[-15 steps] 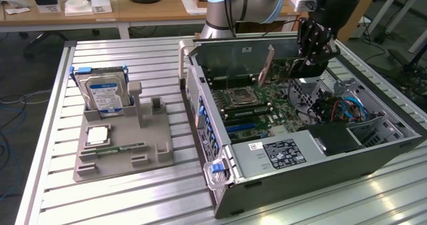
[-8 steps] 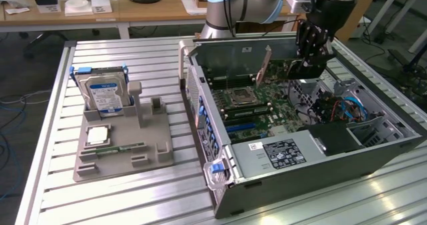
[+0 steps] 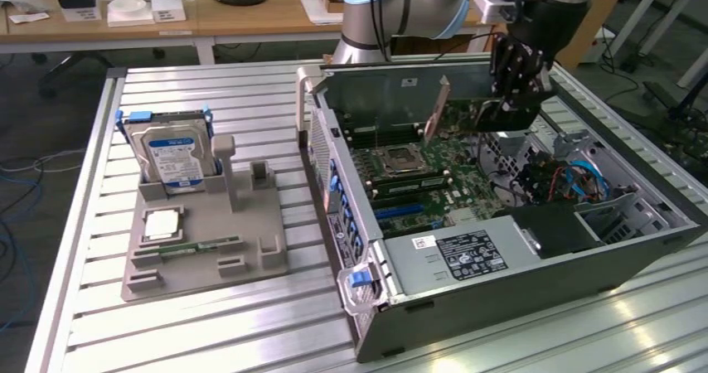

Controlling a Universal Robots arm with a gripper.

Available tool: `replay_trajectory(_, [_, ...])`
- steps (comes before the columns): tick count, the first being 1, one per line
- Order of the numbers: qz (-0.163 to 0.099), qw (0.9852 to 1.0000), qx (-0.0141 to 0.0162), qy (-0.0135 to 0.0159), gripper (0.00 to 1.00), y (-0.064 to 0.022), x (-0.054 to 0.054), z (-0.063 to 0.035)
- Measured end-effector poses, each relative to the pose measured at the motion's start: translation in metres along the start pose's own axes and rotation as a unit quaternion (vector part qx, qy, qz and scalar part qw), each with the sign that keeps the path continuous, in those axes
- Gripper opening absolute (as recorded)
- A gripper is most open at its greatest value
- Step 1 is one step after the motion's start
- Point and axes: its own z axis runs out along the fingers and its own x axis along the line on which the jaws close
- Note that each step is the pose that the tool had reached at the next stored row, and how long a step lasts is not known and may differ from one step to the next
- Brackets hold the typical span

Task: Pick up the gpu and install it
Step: 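Insert the gpu into the slot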

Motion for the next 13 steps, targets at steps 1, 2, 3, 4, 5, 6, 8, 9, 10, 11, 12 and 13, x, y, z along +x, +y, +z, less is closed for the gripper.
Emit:
replay_trajectory(1, [-0.001, 1.0000, -0.0003, 0.0000, 0.27, 0.0000, 0.0000, 0.0004])
replay_trajectory(2, [-0.001, 1.0000, -0.0006, 0.0001, 0.27, 0.0000, 0.0001, 0.0006])
replay_trajectory(3, [-0.002, 1.0000, -0.0008, 0.0001, 0.27, 0.0000, 0.0001, 0.0009])
replay_trajectory(4, [-0.002, 1.0000, -0.0008, 0.0001, 0.27, 0.0000, 0.0001, 0.0012])
replay_trajectory(5, [-0.002, 1.0000, -0.0009, 0.0000, 0.27, 0.0000, 0.0001, 0.0015])
replay_trajectory(6, [-0.002, 1.0000, -0.0009, 0.0001, 0.27, 0.0000, 0.0001, 0.0017])
replay_trajectory(8, [-0.002, 1.0000, -0.0009, 0.0000, 0.27, 0.0001, 0.0001, 0.0024])
replay_trajectory(9, [-0.002, 1.0000, -0.0009, 0.0001, 0.27, 0.0001, 0.0002, 0.0024])
replay_trajectory(10, [-0.002, 1.0000, -0.0009, 0.0001, 0.27, 0.0001, 0.0002, 0.0024])
replay_trajectory(11, [-0.002, 1.0000, -0.0009, 0.0001, 0.27, 0.0001, 0.0002, 0.0024])
replay_trajectory(12, [-0.002, 1.0000, -0.0009, 0.0001, 0.27, 0.0001, 0.0002, 0.0024])
replay_trajectory(13, [-0.002, 1.0000, -0.0009, 0.0001, 0.27, 0.0001, 0.0002, 0.0024])
